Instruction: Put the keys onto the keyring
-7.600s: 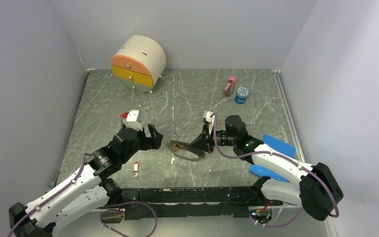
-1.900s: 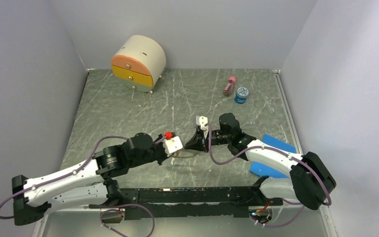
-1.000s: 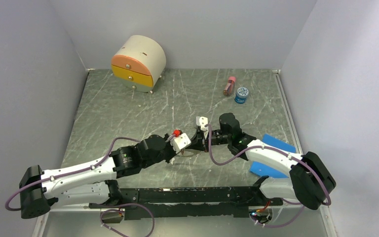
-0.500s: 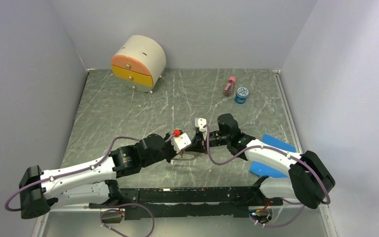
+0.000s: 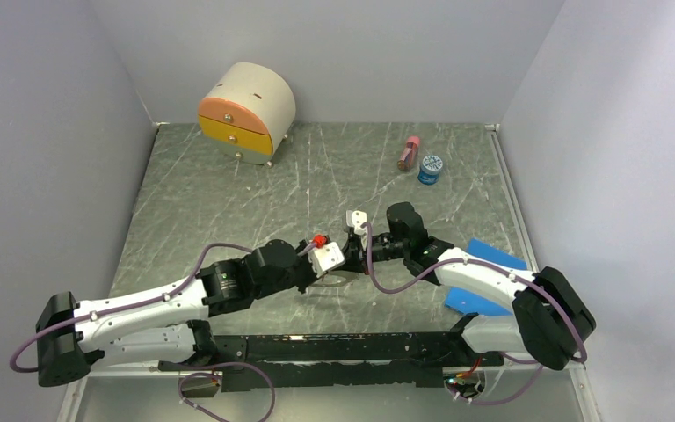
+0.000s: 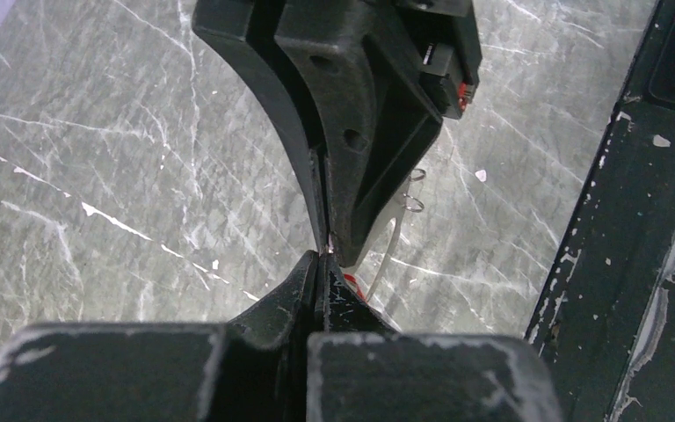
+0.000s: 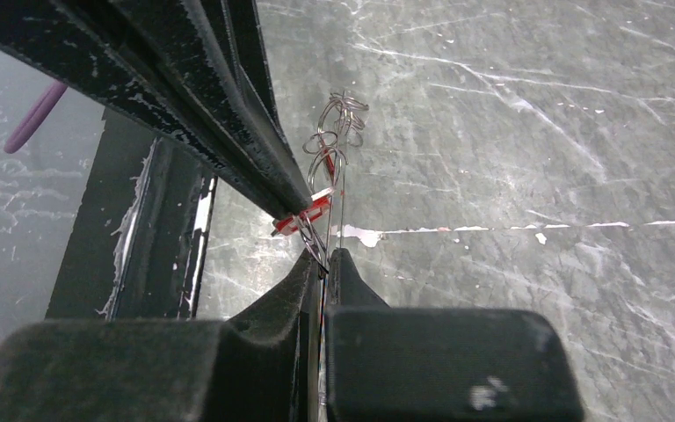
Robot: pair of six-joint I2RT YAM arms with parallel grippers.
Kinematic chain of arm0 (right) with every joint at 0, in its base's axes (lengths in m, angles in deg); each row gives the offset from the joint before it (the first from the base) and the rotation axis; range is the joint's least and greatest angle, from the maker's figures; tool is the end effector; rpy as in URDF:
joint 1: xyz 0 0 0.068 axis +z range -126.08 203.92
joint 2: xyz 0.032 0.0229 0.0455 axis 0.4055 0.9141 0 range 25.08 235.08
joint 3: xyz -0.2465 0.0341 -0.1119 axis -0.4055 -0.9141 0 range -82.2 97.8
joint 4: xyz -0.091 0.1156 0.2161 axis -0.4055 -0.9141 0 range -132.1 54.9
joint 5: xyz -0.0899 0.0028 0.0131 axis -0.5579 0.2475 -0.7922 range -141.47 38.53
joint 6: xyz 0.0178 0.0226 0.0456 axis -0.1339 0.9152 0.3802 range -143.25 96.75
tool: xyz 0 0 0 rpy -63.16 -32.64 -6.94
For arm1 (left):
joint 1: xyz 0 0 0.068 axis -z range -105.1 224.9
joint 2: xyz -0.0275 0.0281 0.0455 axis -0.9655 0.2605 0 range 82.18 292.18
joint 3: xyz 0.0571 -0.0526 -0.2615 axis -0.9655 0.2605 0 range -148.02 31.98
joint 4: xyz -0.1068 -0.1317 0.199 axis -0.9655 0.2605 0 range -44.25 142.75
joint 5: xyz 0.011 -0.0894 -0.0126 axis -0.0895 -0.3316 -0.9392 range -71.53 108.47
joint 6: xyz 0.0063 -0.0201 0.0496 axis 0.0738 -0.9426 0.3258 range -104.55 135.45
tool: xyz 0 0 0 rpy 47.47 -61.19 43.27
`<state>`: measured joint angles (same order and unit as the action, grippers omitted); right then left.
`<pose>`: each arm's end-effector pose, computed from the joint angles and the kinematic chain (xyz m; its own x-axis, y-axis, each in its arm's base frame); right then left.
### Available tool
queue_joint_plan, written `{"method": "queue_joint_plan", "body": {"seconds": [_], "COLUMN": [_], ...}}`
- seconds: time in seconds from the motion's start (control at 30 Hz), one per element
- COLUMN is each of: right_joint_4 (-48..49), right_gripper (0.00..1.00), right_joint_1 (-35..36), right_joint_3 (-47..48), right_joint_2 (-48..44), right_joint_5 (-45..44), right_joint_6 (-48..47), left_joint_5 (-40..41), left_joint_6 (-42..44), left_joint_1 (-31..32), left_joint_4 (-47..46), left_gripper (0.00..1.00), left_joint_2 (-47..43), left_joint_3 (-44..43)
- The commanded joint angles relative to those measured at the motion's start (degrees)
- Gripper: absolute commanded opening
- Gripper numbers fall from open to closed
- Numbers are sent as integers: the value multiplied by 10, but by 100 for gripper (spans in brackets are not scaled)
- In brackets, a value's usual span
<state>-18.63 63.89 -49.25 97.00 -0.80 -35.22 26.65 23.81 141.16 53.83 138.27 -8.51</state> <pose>0.1781 0.1852 0.2201 -0.0888 -0.2459 -0.9652 -0.9949 -0.0248 0.0979 0.0951 -0.2038 0.2805 -0.0359 0.4390 -0.8978 0.8680 0.4588 0.1896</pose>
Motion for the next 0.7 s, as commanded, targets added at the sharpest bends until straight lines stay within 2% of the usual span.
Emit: {"method": "queue_joint_plan", "body": {"seconds": [0.0,0.67], "right_joint_4": [30,50], "right_gripper": [0,0], "right_joint_1": [3,2], "right_joint_3": [26,15], "right_joint_2": [0,-5], "right_joint_5": [16,10], "right_joint_6": [-3,14], "left_joint_5": [-4,65], "left_joint_6": [8,-40], "left_joint_1": [14,51], "left_joint_4": [1,65], "left_gripper": [3,3], "left_joint_2": [-2,-17], "left_joint_3": [-25,-27]}}
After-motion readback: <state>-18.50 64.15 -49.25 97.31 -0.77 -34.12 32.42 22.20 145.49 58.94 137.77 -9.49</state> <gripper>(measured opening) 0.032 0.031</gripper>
